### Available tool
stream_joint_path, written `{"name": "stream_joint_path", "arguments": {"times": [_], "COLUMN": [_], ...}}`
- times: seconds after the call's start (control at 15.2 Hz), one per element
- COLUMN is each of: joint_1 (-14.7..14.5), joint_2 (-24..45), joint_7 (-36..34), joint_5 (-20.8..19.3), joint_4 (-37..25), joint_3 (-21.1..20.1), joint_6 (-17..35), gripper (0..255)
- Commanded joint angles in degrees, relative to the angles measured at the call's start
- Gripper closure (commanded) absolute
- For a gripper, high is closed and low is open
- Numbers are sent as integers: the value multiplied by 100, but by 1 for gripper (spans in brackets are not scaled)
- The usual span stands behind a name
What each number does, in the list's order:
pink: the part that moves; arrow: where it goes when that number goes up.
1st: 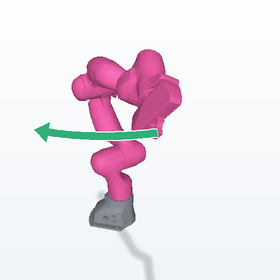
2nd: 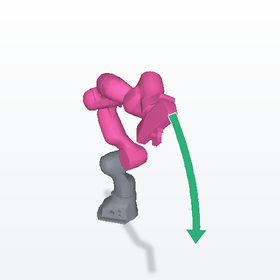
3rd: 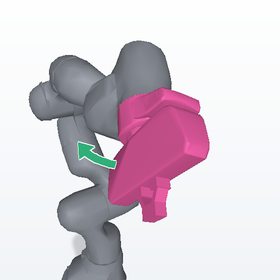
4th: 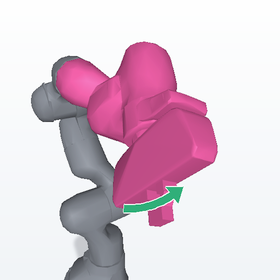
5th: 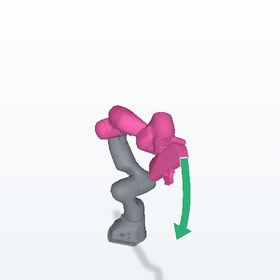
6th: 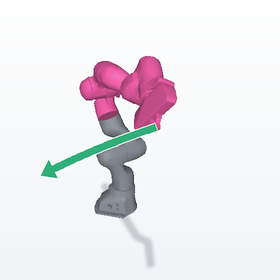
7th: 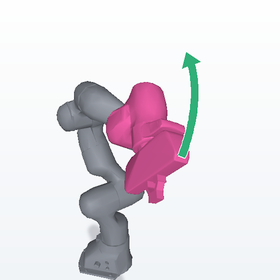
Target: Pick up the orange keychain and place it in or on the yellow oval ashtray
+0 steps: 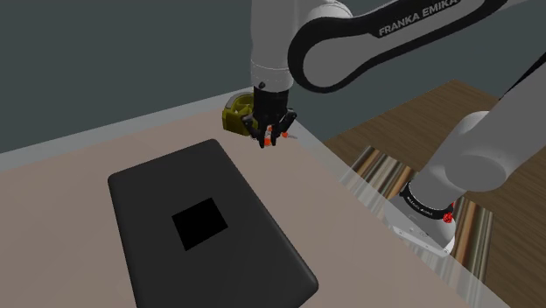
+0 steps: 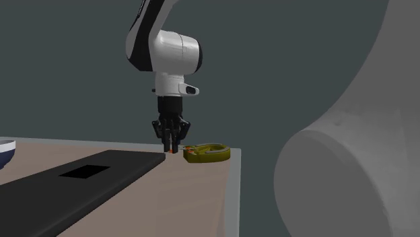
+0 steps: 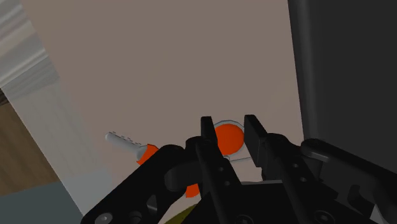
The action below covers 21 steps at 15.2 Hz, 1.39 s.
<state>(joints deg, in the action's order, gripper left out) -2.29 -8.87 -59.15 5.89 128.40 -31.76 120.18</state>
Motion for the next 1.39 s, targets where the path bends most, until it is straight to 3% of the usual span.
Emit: {"name": "stream_joint_path", "arguments": {"times": [0.0, 0.33, 0.92, 1.32], "joint_1": [-5, -4, 465, 607], "joint_2": [-78, -209, 1137, 2253], "joint_7": [21, 62, 529, 820], "joint_5": [36, 83, -675, -1162], "joint_4": [-86, -321, -1724, -3129], "joint_3": [16, 60, 428, 673], "joint_6": [-158, -511, -742, -1138], "gripper": [255, 255, 255, 255]}}
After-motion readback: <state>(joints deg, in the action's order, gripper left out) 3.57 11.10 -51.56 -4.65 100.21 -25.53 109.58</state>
